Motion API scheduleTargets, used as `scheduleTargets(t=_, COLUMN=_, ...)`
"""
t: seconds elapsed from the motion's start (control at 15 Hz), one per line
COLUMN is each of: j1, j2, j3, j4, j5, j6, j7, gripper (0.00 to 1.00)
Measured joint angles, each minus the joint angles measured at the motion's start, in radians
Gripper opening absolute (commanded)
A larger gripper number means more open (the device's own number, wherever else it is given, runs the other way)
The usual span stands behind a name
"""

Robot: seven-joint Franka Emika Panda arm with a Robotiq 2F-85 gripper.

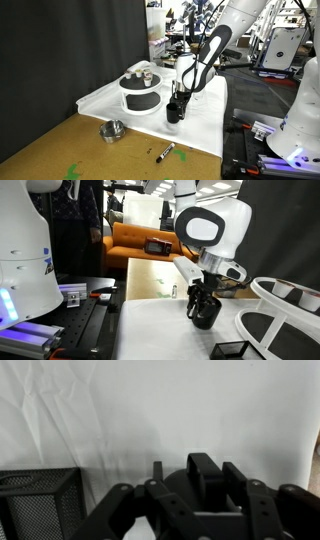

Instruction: Move the black mug to the left

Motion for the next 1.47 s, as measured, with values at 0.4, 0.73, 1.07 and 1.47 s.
scheduleTargets(t=0.4, j1=0.002, j2=0.008, j3=0.013, j4=0.019, j5=-0.091, j6=-0.001, j7=0.009, gripper=0.01)
scheduleTargets(t=0.73, j1=0.002, j2=0.007, j3=0.008, j4=0.016, j5=-0.106, j6=-0.001, j7=0.026, gripper=0.04)
scheduleTargets(t=1.07, j1=0.002, j2=-0.045, j3=0.002, j4=-0.029, j5=-0.163, j6=0.0, j7=0.025, gripper=0.04)
scheduleTargets(t=1.47, j1=0.039, j2=-0.137, j3=-0.011, j4=-0.096, j5=-0.408, j6=-0.001, j7=0.014, gripper=0.04)
